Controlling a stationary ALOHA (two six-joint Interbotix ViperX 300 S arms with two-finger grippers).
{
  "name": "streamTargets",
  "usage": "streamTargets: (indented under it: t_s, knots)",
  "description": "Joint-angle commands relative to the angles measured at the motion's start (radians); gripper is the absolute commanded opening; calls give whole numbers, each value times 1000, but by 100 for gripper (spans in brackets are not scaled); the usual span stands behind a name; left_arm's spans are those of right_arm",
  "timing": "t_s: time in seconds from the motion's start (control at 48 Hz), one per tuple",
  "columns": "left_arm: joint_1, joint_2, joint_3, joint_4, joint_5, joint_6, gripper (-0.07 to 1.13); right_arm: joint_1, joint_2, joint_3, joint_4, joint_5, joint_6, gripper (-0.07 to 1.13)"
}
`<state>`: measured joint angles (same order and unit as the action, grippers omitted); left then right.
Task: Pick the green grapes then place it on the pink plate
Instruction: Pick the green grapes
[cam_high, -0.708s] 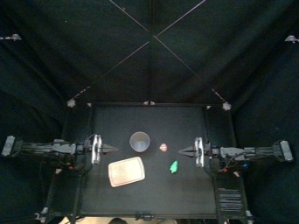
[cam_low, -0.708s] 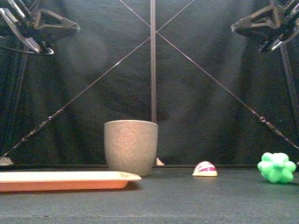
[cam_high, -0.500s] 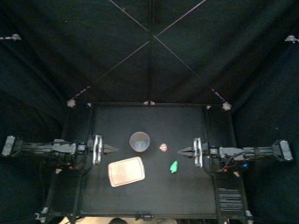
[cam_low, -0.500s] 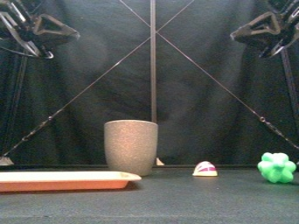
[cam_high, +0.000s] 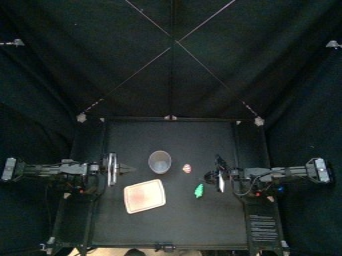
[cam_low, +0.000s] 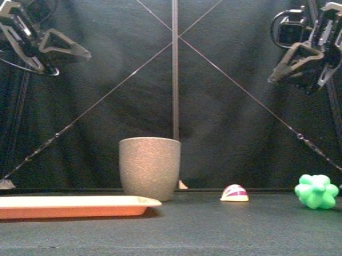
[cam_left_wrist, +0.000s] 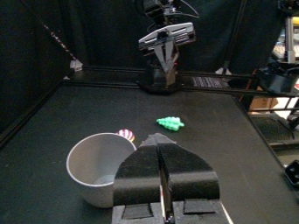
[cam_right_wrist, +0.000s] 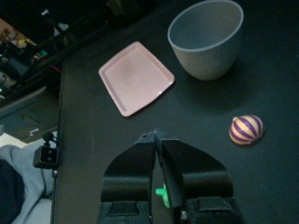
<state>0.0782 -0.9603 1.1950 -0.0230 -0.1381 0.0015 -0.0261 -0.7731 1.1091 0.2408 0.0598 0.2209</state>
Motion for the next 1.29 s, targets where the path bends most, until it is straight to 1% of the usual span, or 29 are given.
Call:
streamTargets:
  t_s: [0.021,0.125,0.167,0.312,0.438,0.458,0.604,0.771,0.896,0.958,1.042,1.292]
  knots:
    - [8,6,-11,-3,-5,2,11,-6,6,-15,26,38,3,71]
    - [9,6,-11,-2,-6,2,11,-40,8,-11,109,72,3,87]
    - [11,6,-11,-3,-8,2,11,-58,8,-3,170,89,3,91]
    - [12,6,-11,-2,-8,2,11,-75,18,41,356,127,2,91]
    - [26,6,-11,-2,-8,2,11,-75,43,55,482,176,3,91]
    - [28,6,-11,-3,-8,3,11,-78,49,55,515,187,3,91]
    - [52,6,-9,-3,-11,2,11,-86,109,44,627,212,5,90]
    - [66,6,-6,-5,-11,-2,11,-92,209,38,719,215,8,90]
    - [66,6,-3,-3,-11,-2,11,-129,290,32,813,216,6,90]
    - [66,6,0,-5,-11,-3,11,-143,319,28,839,224,5,90]
    - [66,6,6,-3,-11,-3,11,-156,354,14,857,224,5,90]
    - [66,6,18,-3,-12,-3,11,-147,491,-31,888,232,6,90]
